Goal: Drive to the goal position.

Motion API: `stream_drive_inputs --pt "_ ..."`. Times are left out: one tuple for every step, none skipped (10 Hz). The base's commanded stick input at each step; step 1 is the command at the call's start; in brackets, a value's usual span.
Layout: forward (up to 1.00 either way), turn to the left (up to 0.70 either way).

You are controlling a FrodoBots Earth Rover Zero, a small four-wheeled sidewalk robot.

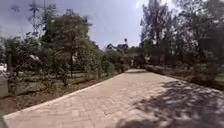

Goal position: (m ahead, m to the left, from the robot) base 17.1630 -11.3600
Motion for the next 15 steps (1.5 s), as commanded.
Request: stream_drive_inputs --pt "0.50 0.00" --pt "0.50 0.00" --pt "0.50 0.00" --pt "0.50 0.00" --pt "0.50 0.00" --pt "0.50 0.00" --pt "0.50 0.00" --pt "0.50 0.00" --pt "0.50 0.00" --pt "0.50 0.00" --pt "0.50 0.00" --pt "0.50 0.00" --pt "0.50 0.00" --pt "0.50 0.00" --pt "0.50 0.00"
